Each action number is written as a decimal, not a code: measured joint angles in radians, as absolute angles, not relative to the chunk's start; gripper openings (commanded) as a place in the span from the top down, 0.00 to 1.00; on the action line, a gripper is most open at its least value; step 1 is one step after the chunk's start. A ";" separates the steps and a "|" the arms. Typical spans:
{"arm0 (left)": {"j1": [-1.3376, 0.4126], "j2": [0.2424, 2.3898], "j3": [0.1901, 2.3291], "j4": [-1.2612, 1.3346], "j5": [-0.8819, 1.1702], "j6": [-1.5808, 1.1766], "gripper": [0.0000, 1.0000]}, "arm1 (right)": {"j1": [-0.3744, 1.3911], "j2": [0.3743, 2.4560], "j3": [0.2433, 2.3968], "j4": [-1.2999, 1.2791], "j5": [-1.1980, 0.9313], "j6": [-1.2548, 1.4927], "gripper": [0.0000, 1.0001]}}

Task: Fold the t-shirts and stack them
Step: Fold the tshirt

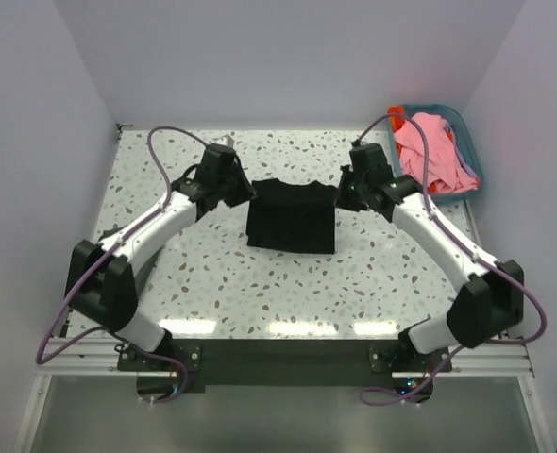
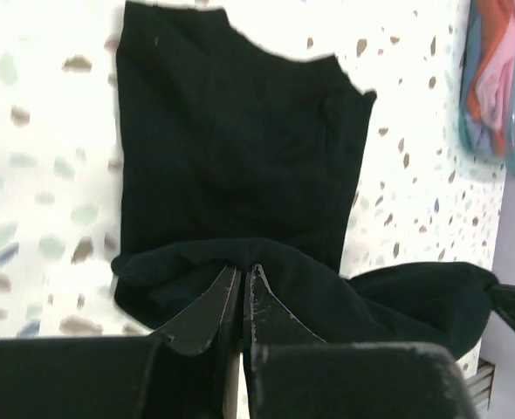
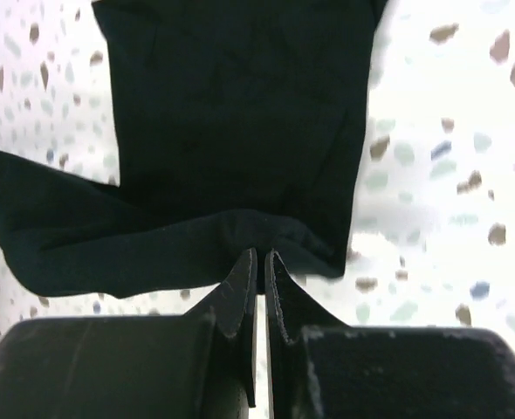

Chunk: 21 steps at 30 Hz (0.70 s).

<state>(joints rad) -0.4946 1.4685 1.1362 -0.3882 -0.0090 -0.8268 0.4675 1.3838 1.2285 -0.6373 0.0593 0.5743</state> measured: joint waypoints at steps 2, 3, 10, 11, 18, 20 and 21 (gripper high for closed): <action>-0.455 1.579 1.238 -0.360 0.025 -0.815 1.00 | 0.424 1.475 1.280 -0.601 0.032 0.565 1.00; -0.436 1.641 1.292 -0.339 0.042 -0.808 1.00 | 0.395 1.530 1.306 -0.575 0.012 0.562 1.00; -0.344 2.103 1.676 -0.167 0.172 -0.780 0.43 | 0.245 1.988 1.577 -0.448 -0.073 0.570 0.46; -0.333 2.160 1.705 -0.136 0.195 -0.779 0.36 | 0.228 2.051 1.621 -0.438 -0.081 0.574 0.41; -0.258 2.281 1.685 -0.030 0.298 -0.764 0.22 | 0.171 2.183 1.713 -0.467 -0.067 0.557 0.26; -0.242 2.249 1.655 0.002 0.294 -0.754 0.25 | 0.177 2.156 1.707 -0.464 -0.039 0.550 0.26; -0.235 2.223 1.637 0.007 0.287 -0.747 0.25 | 0.183 2.138 1.698 -0.462 -0.024 0.547 0.26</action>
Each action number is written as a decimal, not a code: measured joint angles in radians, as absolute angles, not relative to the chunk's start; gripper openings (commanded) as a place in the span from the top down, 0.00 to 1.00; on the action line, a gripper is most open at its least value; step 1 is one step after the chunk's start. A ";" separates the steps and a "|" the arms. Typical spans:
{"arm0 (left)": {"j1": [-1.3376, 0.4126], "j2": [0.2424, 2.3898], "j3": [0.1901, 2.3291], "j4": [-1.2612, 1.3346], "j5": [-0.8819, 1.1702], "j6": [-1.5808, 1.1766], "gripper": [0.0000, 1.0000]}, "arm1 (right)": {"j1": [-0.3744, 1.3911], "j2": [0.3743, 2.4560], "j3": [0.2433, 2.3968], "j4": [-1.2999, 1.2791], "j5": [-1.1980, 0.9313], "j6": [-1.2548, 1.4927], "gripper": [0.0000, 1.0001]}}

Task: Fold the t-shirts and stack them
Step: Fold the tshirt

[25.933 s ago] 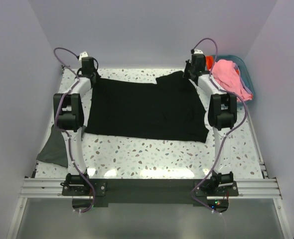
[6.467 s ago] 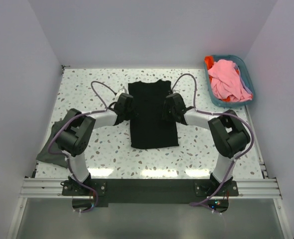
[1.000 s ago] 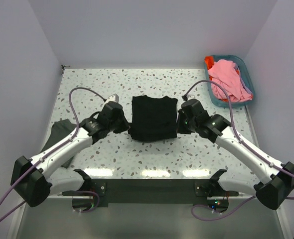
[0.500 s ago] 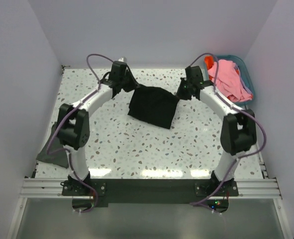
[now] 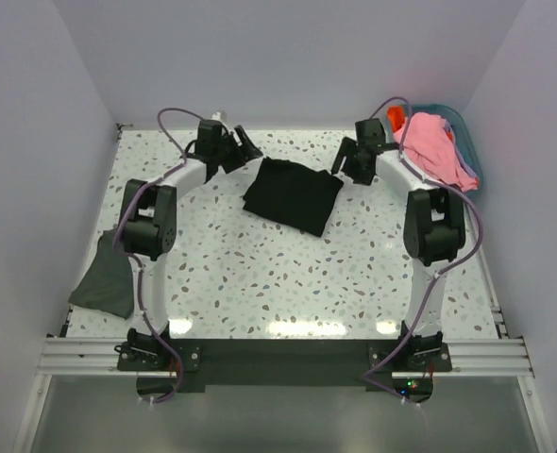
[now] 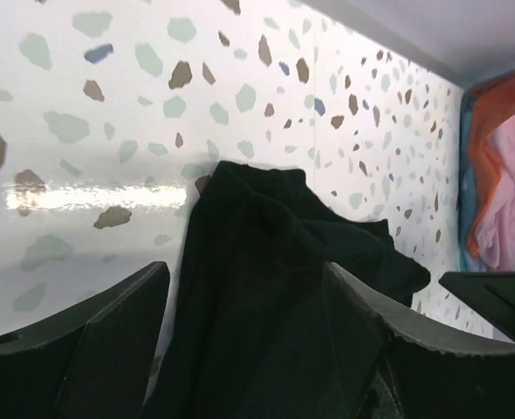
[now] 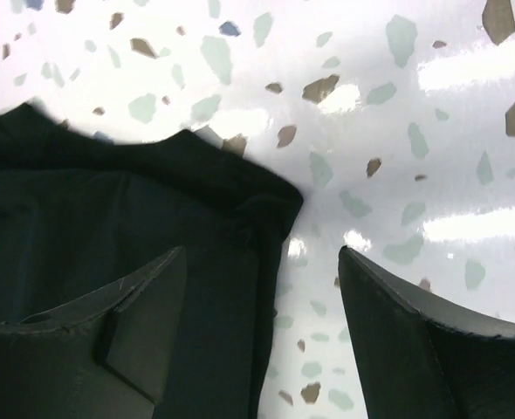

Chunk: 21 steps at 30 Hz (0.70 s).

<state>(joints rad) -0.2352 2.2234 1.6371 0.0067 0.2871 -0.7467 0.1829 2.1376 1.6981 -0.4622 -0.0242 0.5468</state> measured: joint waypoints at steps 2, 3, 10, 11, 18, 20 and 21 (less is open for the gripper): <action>-0.229 2.165 1.601 0.011 0.257 -0.736 0.34 | 0.212 2.086 1.667 -0.463 0.025 0.537 0.26; -0.230 2.135 1.584 0.011 0.240 -0.736 0.40 | 0.233 2.061 1.652 -0.460 0.049 0.533 0.26; -0.305 2.004 1.509 0.020 0.107 -0.677 0.81 | 0.429 2.037 1.652 -0.442 0.133 0.502 0.30; -0.327 2.003 1.503 0.021 0.093 -0.670 0.87 | 0.442 2.059 1.672 -0.445 0.135 0.498 0.30; -0.471 2.064 1.472 -0.003 -0.010 -0.683 0.97 | 0.452 2.289 1.826 -0.451 0.141 0.450 0.30; -0.487 2.092 1.454 -0.027 -0.040 -0.706 0.98 | 0.459 2.286 1.825 -0.440 0.141 0.441 0.30; -0.493 2.105 1.438 -0.044 -0.059 -0.724 0.98 | 0.463 2.281 1.813 -0.433 0.141 0.435 0.30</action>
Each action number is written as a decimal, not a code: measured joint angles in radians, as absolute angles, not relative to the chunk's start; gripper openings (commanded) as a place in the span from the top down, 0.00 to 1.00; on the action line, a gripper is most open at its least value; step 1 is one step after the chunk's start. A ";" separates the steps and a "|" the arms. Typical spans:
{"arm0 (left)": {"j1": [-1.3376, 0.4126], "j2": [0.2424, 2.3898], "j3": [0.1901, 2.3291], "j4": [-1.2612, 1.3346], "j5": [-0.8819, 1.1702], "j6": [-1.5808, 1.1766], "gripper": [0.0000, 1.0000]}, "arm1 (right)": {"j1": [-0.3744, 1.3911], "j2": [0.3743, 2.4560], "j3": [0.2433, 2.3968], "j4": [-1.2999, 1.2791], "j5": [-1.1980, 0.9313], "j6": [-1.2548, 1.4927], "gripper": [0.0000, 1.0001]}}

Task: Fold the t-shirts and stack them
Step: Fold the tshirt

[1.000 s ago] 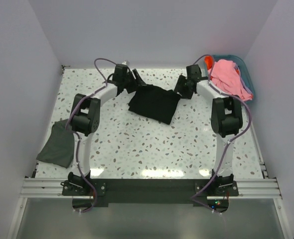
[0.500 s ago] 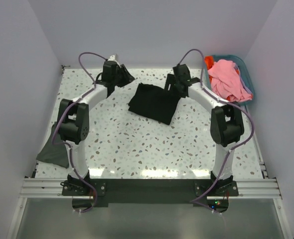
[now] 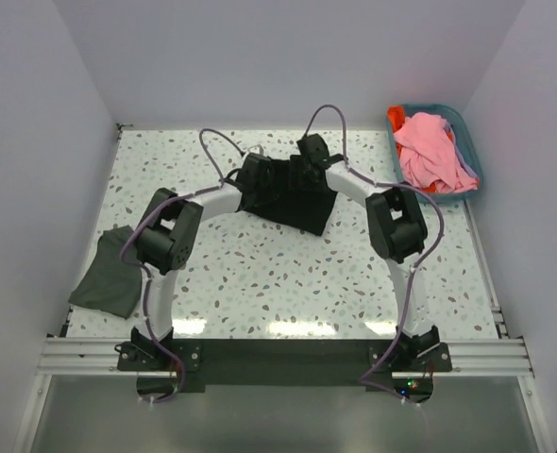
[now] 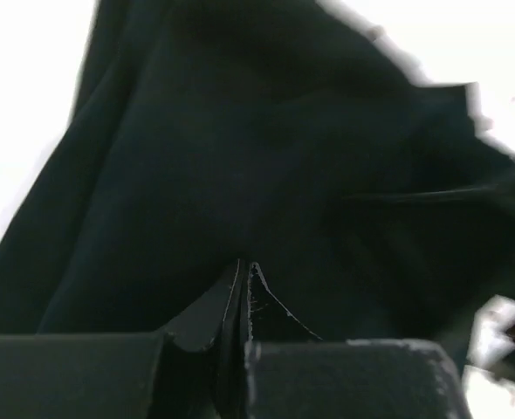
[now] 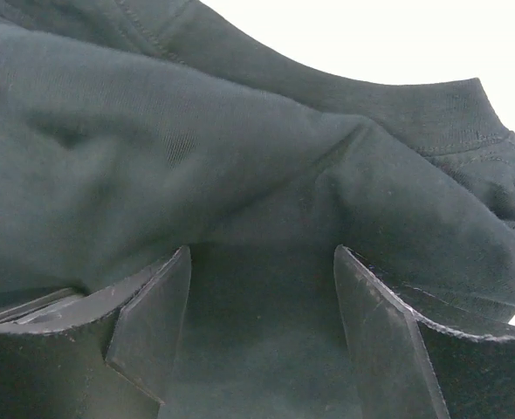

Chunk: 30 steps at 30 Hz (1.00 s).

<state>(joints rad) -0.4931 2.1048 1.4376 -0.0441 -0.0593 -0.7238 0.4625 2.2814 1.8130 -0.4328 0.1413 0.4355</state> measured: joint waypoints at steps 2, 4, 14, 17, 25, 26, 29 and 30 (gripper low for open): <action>-0.499 2.114 1.391 -0.052 -0.087 -0.768 0.97 | 0.473 2.264 1.768 -0.399 0.150 0.424 0.30; -0.506 2.082 1.345 -0.037 -0.118 -0.803 0.97 | 0.487 2.217 1.682 -0.350 0.152 0.416 0.30; -0.723 1.695 0.879 -0.076 -0.237 -0.996 0.97 | 0.643 1.859 1.158 -0.239 0.123 0.416 0.30; -0.815 1.614 0.799 -0.096 -0.246 -1.042 0.96 | 0.669 1.759 1.044 -0.241 0.074 0.413 0.30; -0.814 1.554 0.812 -0.155 -0.317 -1.043 0.93 | 0.666 1.699 0.997 -0.260 0.020 0.369 0.38; -0.802 1.563 0.838 -0.156 -0.325 -1.030 0.93 | 0.666 1.699 1.003 -0.267 0.016 0.365 0.39; -0.740 1.613 0.922 -0.142 -0.323 -0.998 0.95 | 0.666 1.708 1.037 -0.281 0.009 0.357 0.40; -0.712 1.634 0.945 -0.134 -0.321 -0.989 0.95 | 0.666 1.714 1.052 -0.281 0.009 0.356 0.40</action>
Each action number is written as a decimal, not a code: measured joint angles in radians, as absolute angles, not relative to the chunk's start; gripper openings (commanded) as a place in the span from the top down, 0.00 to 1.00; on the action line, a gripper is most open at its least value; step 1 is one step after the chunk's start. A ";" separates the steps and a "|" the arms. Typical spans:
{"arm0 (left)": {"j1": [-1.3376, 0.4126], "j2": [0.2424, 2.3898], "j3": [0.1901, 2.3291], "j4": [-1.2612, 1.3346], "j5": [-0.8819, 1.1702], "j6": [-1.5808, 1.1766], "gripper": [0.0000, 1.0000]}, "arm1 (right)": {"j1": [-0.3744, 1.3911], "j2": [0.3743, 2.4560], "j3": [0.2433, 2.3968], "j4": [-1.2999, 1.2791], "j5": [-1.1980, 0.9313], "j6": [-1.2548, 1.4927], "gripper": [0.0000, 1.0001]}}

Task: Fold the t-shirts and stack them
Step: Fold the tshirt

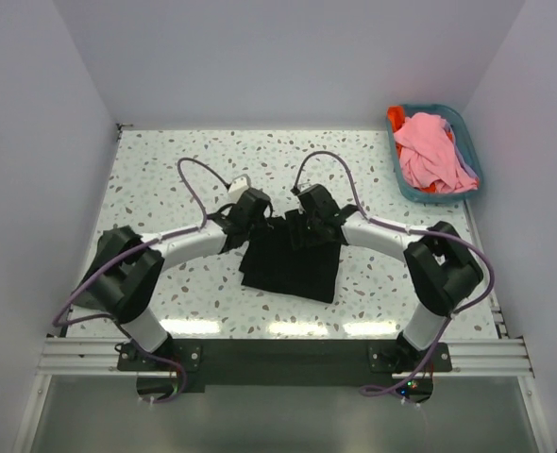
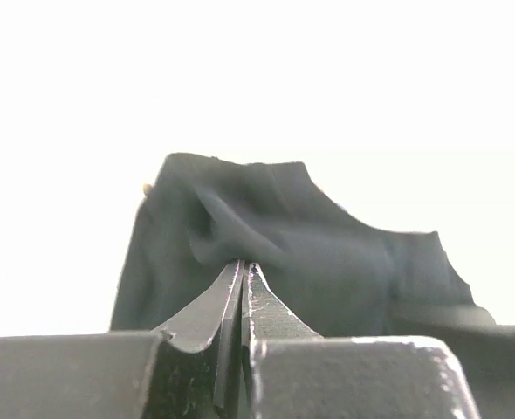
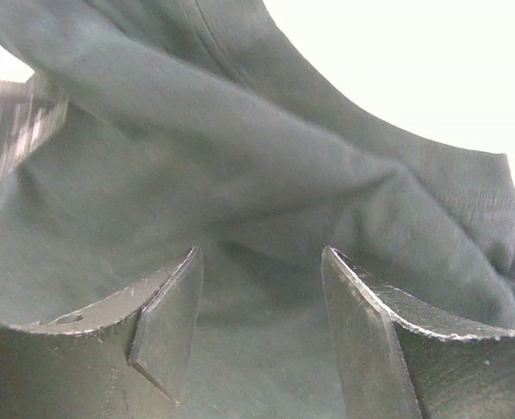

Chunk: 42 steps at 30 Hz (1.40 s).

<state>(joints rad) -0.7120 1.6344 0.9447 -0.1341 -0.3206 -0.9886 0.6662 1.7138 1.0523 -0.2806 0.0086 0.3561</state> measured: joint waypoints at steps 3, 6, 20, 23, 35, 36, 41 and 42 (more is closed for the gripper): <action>-0.630 1.701 0.989 -0.109 -0.303 -0.958 0.95 | 0.662 1.726 1.085 -0.280 0.008 0.355 0.41; -0.582 1.776 1.032 -0.107 -0.286 -0.932 0.95 | 0.653 1.745 1.108 -0.282 0.008 0.356 0.42; -0.538 1.901 1.107 -0.086 -0.193 -0.905 0.96 | 0.497 1.761 1.074 -0.276 0.004 0.380 0.36; -0.532 1.901 1.107 -0.085 -0.183 -0.905 0.96 | 0.463 1.758 1.062 -0.271 0.004 0.382 0.36; -0.477 1.861 1.066 -0.024 -0.123 -0.833 0.59 | 0.439 1.774 1.093 -0.282 -0.022 0.390 0.34; -0.471 1.841 1.058 -0.017 -0.122 -0.812 0.57 | 0.439 1.775 1.115 -0.294 -0.022 0.392 0.34; -0.465 1.684 1.045 -0.009 -0.163 -0.739 0.55 | 0.439 1.753 1.224 -0.339 0.014 0.403 0.35; -0.465 1.654 1.045 -0.010 -0.175 -0.735 0.56 | 0.440 1.737 1.224 -0.346 0.021 0.407 0.36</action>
<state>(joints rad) -0.4648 1.6539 1.0454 -0.0097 -0.1749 -0.7345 0.4400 1.7374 1.2243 -0.3462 0.0212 0.4068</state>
